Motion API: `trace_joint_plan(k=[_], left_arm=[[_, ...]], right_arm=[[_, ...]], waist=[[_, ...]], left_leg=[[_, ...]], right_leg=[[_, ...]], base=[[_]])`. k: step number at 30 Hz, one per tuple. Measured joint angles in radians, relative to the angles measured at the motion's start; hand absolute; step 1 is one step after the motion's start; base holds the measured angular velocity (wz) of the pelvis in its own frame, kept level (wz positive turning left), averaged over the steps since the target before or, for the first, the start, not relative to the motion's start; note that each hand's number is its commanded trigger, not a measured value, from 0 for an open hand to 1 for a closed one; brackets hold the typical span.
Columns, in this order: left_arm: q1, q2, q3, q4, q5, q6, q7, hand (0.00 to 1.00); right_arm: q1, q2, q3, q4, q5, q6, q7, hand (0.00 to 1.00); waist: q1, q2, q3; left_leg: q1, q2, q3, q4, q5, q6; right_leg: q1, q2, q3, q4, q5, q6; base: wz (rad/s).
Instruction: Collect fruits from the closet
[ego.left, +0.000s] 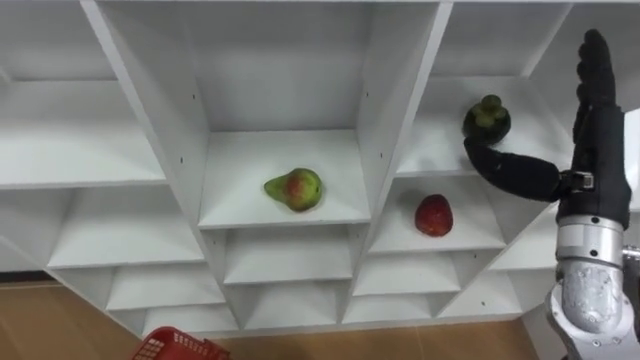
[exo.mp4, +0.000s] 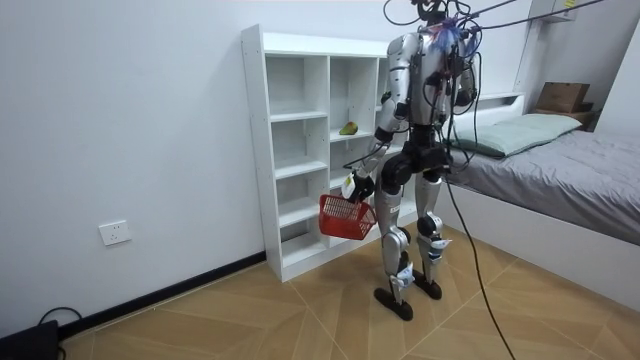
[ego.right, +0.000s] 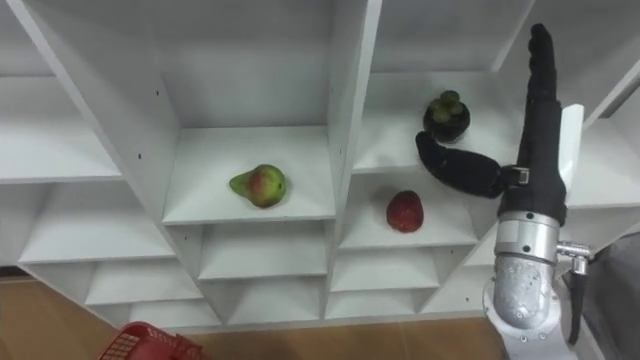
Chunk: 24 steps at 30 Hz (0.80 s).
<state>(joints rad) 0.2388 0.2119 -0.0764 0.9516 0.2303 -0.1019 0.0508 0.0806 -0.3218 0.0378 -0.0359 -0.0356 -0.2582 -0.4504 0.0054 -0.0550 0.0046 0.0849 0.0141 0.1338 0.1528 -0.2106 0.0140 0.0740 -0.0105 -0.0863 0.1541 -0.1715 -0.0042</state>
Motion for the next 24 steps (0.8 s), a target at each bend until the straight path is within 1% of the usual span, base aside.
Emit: trace_joint_plan(k=[4, 8, 12, 16, 20, 24], left_arm=[[0.003, 0.002, 0.000, -0.004, -0.001, 0.008, -0.006, 1.00], [0.008, 0.005, 0.003, -0.005, 0.000, 0.010, -0.016, 1.00], [0.011, 0.005, 0.009, -0.009, 0.002, 0.017, -0.021, 1.00], [0.022, 0.005, 0.030, -0.012, 0.004, 0.019, -0.025, 1.00], [0.043, 0.004, 0.045, -0.033, 0.048, 0.032, -0.033, 1.00], [0.054, 0.004, 0.064, -0.052, 0.048, 0.047, -0.035, 1.00]], right_arm=[[-0.020, 0.000, -0.006, 0.021, 0.000, 0.000, 0.020, 0.00], [-0.028, 0.000, -0.011, 0.025, 0.001, 0.011, 0.028, 0.00], [-0.047, -0.001, -0.022, 0.046, 0.043, 0.013, 0.045, 0.00], [-0.079, -0.010, -0.034, 0.061, 0.072, 0.020, 0.057, 0.00], [-0.082, -0.028, -0.075, 0.061, 0.076, 0.022, 0.085, 0.00], [-0.082, -0.031, -0.092, 0.061, 0.077, 0.042, 0.097, 0.00]], waist=[[0.000, -0.003, 0.0003], [0.003, -0.004, 0.0018], [0.003, -0.003, 0.0024], [0.001, 0.001, 0.0027], [0.000, 0.000, 0.0019], [0.001, 0.000, 0.0016]], left_leg=[[0.003, -0.001, -0.002, 0.000, 0.000, 0.000], [0.014, 0.000, -0.003, -0.001, 0.000, 0.000], [0.014, -0.001, -0.003, 0.001, 0.000, 0.000], [0.014, 0.000, -0.003, 0.003, 0.000, 0.000], [0.014, -0.001, -0.009, 0.003, 0.000, 0.000], [0.013, -0.001, -0.008, 0.003, 0.000, 0.000]], right_leg=[[0.003, -0.001, -0.002, -0.002, 0.000, 0.000], [0.014, -0.001, -0.002, -0.004, 0.000, 0.000], [0.015, -0.001, -0.003, -0.003, 0.000, 0.000], [0.015, -0.001, -0.005, 0.000, 0.000, 0.000], [0.017, -0.002, -0.012, 0.001, 0.000, 0.000], [0.016, -0.002, -0.014, 0.001, 0.000, 0.000]], base=[[0.00], [0.00], [0.00], [0.00], [0.05], [0.00]])
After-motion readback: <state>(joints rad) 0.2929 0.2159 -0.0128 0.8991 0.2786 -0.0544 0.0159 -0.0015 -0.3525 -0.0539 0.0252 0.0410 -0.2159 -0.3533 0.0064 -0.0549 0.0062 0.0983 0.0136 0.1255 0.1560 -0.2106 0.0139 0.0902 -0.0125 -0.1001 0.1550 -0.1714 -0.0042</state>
